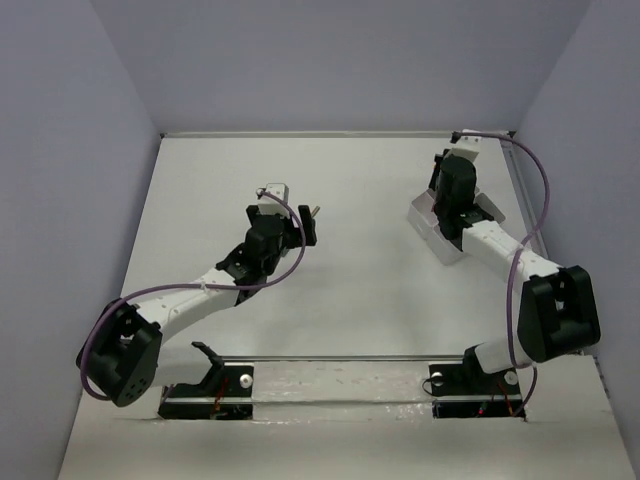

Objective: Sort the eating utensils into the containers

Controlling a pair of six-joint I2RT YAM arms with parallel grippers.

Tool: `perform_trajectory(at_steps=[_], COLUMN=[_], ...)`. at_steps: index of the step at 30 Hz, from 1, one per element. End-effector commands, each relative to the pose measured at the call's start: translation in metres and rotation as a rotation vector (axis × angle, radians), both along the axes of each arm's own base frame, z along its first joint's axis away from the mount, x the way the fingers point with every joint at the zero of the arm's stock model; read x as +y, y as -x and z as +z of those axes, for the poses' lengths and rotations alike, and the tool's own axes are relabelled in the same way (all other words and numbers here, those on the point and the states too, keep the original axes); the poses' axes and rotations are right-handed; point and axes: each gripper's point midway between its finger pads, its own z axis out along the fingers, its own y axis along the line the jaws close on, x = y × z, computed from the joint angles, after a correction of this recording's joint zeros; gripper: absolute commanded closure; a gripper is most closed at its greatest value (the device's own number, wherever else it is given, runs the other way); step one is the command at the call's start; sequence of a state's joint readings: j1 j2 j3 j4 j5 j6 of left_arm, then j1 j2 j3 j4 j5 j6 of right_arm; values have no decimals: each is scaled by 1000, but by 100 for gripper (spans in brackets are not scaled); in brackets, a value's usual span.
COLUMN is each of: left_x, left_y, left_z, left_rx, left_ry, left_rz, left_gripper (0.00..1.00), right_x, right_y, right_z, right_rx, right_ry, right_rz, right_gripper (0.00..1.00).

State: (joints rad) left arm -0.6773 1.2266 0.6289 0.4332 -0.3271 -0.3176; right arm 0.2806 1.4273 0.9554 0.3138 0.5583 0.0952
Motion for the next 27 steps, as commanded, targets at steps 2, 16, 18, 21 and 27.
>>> perform_trajectory(at_steps=[2,16,18,21,27], left_x=[8,1,1,0,1], left_y=[-7,-17,-18,-20,-25], left_z=[-22,-49,-54,-61,-76], left_rx=[47,123,137,159,199], left_ry=[-43,-96,-107,-123,-157], left_rz=[30,2,5,7,12], left_gripper=[9,26,33,41,53], right_x=[-4,5,6,8,16], right_y=[-18,-32,-32,-33,-28], right_z=[16,-27,-31,-33,-22], right_rx=[-55,50,60,72,69], right_ry=[23,53,42,22,-38], right_rz=[-25,7,12,11,44], right_gripper=[100,95,90,69,41])
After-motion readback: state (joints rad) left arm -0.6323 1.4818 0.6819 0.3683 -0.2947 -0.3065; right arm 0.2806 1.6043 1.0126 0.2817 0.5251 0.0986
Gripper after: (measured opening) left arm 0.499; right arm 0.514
